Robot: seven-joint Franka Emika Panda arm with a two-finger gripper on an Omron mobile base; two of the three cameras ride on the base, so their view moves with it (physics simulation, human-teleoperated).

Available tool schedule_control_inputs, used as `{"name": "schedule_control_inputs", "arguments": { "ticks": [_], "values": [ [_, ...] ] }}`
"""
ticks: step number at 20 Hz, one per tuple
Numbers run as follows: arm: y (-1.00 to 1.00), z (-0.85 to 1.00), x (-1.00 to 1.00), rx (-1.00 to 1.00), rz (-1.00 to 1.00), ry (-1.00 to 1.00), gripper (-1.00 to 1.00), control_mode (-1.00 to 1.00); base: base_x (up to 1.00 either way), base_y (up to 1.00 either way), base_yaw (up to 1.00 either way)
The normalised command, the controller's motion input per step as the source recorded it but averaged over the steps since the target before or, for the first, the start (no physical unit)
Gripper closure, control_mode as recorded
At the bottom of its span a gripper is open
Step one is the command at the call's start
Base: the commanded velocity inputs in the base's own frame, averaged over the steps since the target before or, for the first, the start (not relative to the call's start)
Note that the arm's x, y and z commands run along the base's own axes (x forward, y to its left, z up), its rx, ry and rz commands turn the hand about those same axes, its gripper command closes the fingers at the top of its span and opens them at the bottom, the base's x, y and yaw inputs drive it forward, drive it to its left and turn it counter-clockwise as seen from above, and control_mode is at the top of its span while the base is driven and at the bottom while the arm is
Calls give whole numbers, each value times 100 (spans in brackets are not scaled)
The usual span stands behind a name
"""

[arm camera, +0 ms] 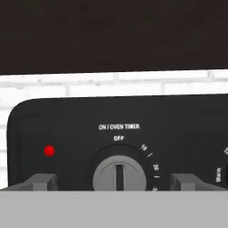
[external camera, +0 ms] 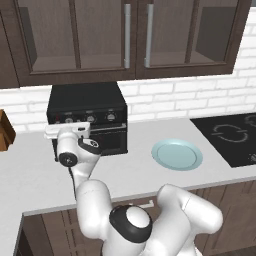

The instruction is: Pick up the kebab skewer and baguette bread, and place them inside the toaster oven. Close the toaster oven door and start by setting the timer.

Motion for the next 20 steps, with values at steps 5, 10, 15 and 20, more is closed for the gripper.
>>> {"name": "schedule_control_inputs", "arguments": {
  "ticks": [5,10,15,20],
  "values": [
    [0,11,0,0,0,0,-100,-100,0,0,0],
    [0,1,0,0,0,0,-100,-100,0,0,0],
    [0,0,0,0,0,0,-100,-100,0,0,0],
    [0,0,0,0,0,0,-100,-100,0,0,0]
  ]
}}
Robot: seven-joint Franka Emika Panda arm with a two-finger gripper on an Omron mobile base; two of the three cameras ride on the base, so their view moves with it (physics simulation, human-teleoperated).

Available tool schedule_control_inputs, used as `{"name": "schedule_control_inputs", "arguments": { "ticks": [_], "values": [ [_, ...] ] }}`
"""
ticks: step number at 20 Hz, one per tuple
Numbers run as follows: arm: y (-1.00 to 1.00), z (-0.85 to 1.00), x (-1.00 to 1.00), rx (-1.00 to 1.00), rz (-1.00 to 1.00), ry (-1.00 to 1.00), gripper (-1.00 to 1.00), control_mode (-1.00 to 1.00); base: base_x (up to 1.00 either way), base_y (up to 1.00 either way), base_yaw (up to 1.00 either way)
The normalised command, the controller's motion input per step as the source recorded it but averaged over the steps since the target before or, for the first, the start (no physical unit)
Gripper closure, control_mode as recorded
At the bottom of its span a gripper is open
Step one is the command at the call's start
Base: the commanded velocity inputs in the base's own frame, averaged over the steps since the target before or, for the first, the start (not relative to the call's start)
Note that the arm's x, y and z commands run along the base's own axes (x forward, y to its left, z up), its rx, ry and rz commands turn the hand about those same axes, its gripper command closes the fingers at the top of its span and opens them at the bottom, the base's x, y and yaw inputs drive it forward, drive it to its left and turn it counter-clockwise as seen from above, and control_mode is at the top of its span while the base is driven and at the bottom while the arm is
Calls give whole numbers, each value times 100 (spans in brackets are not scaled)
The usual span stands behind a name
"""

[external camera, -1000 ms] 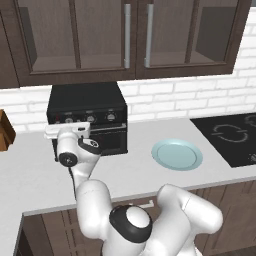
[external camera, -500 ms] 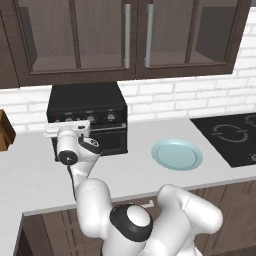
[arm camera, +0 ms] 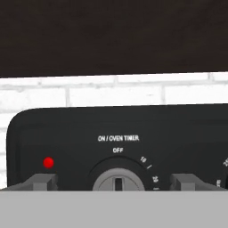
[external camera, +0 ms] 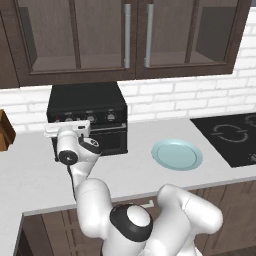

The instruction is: Pick up the kebab skewer and baguette bread, and place them inside the toaster oven. Close the toaster oven door and start by setting the timer.

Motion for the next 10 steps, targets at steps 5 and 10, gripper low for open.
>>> {"name": "schedule_control_inputs", "arguments": {
  "ticks": [5,10],
  "values": [
    [0,0,0,0,0,0,100,-100,0,0,0],
    [0,0,0,0,0,0,100,-100,0,0,0]
  ]
}}
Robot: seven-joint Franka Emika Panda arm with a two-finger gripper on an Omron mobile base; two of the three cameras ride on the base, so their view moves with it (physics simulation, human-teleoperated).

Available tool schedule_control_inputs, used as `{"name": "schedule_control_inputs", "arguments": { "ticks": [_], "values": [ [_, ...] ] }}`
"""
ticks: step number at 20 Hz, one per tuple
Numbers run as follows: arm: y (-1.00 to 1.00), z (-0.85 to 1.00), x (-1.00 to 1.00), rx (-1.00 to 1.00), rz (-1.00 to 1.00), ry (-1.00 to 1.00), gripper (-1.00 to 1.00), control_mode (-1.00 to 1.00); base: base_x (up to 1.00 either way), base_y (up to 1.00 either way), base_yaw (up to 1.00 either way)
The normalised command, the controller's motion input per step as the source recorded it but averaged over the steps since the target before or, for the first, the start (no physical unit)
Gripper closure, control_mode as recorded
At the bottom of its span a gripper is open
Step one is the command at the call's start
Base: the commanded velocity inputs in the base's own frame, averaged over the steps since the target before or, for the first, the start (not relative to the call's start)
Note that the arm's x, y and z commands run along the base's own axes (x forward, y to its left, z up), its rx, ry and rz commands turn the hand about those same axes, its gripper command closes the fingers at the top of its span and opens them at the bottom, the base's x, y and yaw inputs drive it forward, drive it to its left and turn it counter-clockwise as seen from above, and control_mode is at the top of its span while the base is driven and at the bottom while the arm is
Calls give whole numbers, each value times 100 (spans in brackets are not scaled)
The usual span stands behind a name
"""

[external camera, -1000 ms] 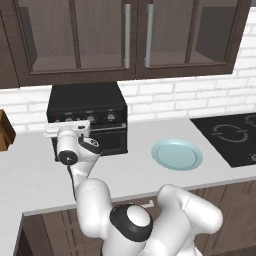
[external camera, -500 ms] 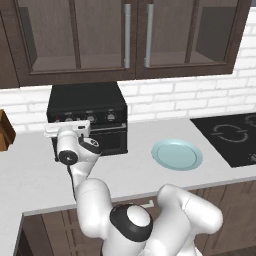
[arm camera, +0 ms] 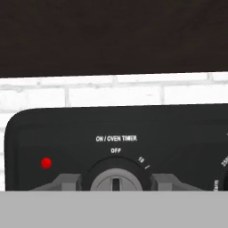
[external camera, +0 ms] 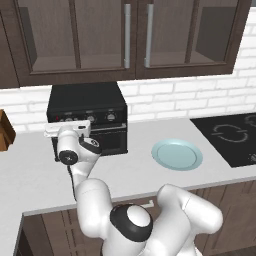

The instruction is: Pick up the kebab skewer and baguette bread, and place them inside the toaster oven. Close the toaster oven door and start by setting the timer.

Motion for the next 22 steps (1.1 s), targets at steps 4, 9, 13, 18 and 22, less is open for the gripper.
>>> {"name": "schedule_control_inputs", "arguments": {
  "ticks": [4,9,13,18,22],
  "values": [
    [0,0,0,0,0,0,100,-100,0,0,0],
    [0,0,0,0,0,0,100,-100,0,0,0],
    [-15,0,0,3,10,0,100,-100,0,0,0],
    [-7,0,0,3,10,0,100,-100,0,0,0],
    [0,0,0,1,7,0,100,-100,0,0,0]
  ]
}}
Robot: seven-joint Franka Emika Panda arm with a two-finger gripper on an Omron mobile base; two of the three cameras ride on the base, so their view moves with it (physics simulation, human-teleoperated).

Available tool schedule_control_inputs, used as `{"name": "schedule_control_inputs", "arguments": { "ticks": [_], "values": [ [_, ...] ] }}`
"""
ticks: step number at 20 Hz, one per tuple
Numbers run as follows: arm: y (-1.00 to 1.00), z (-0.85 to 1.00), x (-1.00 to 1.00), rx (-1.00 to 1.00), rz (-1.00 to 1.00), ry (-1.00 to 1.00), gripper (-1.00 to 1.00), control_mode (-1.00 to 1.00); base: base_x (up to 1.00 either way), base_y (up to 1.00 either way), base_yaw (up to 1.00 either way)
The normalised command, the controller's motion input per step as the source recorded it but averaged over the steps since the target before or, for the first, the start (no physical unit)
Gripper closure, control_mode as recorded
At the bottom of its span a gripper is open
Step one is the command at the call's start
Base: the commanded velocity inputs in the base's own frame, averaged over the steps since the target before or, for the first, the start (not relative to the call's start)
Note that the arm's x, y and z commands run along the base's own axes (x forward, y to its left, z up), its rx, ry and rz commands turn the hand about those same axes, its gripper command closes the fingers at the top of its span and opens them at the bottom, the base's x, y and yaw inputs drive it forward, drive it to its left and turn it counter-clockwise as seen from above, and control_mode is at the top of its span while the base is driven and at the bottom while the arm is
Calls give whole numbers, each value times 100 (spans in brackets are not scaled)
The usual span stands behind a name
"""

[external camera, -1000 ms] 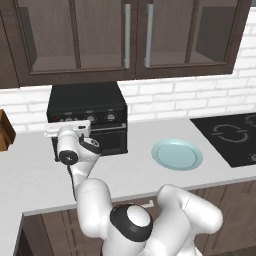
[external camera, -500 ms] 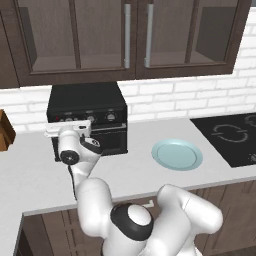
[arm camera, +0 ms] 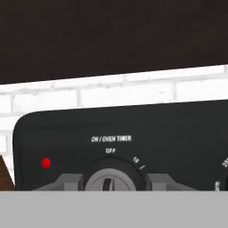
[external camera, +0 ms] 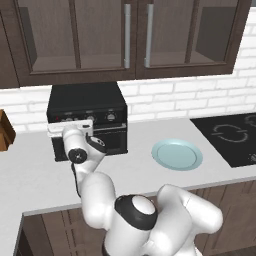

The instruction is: Pick up the kebab skewer and baguette bread, and place them inside the toaster oven. Close the toaster oven door and start by setting the timer.

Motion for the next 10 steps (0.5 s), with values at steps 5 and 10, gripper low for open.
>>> {"name": "schedule_control_inputs", "arguments": {
  "ticks": [5,10],
  "values": [
    [0,0,0,0,3,0,100,-100,0,0,0],
    [3,0,0,0,-2,-1,100,-100,0,0,0]
  ]
}}
